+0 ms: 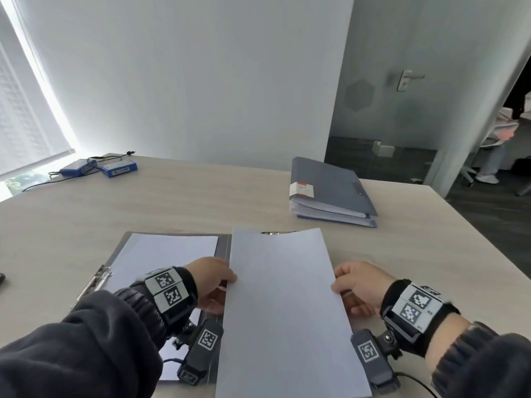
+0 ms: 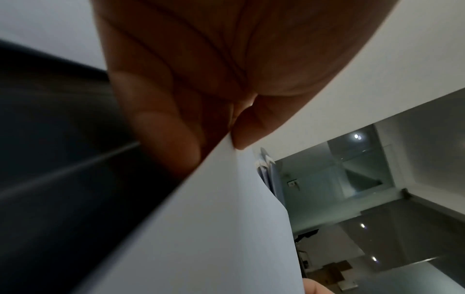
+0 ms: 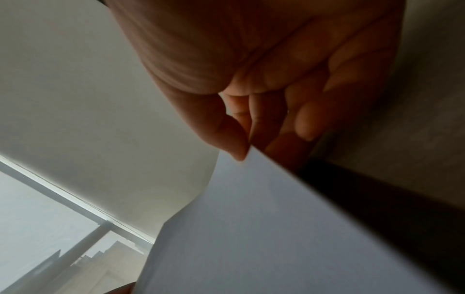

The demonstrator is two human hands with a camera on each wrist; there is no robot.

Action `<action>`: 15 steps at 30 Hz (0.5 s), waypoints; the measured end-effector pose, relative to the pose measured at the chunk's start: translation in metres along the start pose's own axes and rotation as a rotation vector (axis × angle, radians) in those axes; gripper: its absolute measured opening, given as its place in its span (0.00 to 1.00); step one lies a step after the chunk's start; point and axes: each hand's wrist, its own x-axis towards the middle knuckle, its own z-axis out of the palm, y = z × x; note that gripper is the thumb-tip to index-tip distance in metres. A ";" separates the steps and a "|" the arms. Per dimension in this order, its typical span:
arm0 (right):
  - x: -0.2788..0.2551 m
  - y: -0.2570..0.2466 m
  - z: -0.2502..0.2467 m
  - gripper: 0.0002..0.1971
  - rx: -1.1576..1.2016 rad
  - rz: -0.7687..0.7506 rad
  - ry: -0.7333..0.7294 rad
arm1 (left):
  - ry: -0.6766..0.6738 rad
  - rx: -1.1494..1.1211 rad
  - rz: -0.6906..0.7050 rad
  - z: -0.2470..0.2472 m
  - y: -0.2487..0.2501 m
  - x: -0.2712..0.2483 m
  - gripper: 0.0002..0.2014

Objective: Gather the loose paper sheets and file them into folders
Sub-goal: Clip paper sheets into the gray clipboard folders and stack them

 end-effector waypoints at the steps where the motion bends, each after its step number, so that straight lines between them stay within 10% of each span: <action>1: 0.001 0.001 0.001 0.06 -0.022 0.016 -0.001 | -0.010 0.020 -0.025 -0.001 -0.002 0.002 0.10; 15: 0.021 -0.006 0.007 0.05 -0.064 0.043 0.077 | -0.007 0.019 -0.112 -0.007 0.004 0.016 0.12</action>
